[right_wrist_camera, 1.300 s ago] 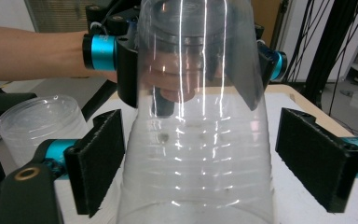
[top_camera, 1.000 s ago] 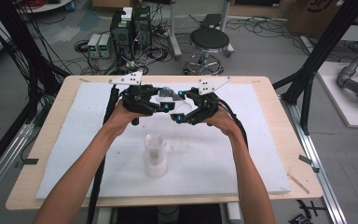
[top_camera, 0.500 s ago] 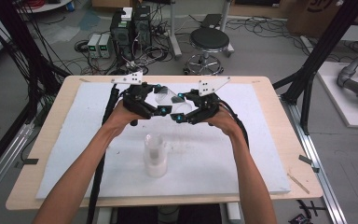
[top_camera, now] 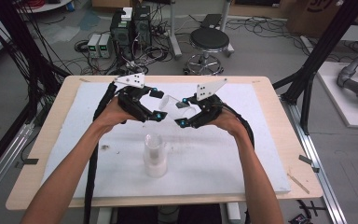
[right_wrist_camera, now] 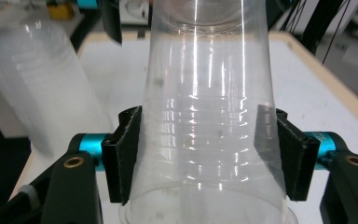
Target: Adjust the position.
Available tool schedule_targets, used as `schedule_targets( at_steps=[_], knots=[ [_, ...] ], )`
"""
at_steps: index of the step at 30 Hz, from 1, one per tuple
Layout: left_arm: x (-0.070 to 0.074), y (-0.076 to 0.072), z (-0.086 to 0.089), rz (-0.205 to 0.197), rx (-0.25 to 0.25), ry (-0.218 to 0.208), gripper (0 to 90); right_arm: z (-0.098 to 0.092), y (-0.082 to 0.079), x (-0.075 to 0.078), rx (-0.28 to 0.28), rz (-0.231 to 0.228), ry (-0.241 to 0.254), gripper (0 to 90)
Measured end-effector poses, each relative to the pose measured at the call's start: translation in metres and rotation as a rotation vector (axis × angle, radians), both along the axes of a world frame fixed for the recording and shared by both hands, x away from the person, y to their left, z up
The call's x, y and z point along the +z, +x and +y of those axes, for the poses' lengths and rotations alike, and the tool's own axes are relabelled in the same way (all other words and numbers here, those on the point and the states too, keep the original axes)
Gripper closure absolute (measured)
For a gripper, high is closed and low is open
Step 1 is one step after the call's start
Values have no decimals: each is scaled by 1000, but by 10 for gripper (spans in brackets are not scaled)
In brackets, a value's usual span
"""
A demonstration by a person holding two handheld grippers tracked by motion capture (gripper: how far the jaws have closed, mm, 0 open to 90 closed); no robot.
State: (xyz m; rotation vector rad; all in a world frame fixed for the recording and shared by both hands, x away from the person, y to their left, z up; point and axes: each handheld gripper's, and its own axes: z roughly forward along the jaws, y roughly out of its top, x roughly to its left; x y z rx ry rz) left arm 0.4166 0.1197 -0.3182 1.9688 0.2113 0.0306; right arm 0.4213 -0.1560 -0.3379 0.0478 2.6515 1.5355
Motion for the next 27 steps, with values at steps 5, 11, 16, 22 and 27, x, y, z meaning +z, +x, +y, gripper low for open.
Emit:
schedule_targets(
  at_steps=[5,11,16,22,27],
  knots=[
    [9,3,-1,-5,3,124,107,5,-2,5,-11,10,-156,345],
    [13,10,-7,-7,-24,335,132,12,-1,14,-22,8,-312,346],
    [14,19,-7,17,-33,419,134,17,0,21,-24,-5,-400,346],
    [14,20,-13,2,-66,463,141,24,2,25,-14,-15,-458,347],
    [12,19,-22,-2,-99,479,170,29,1,25,1,-20,-452,347]
  ],
)
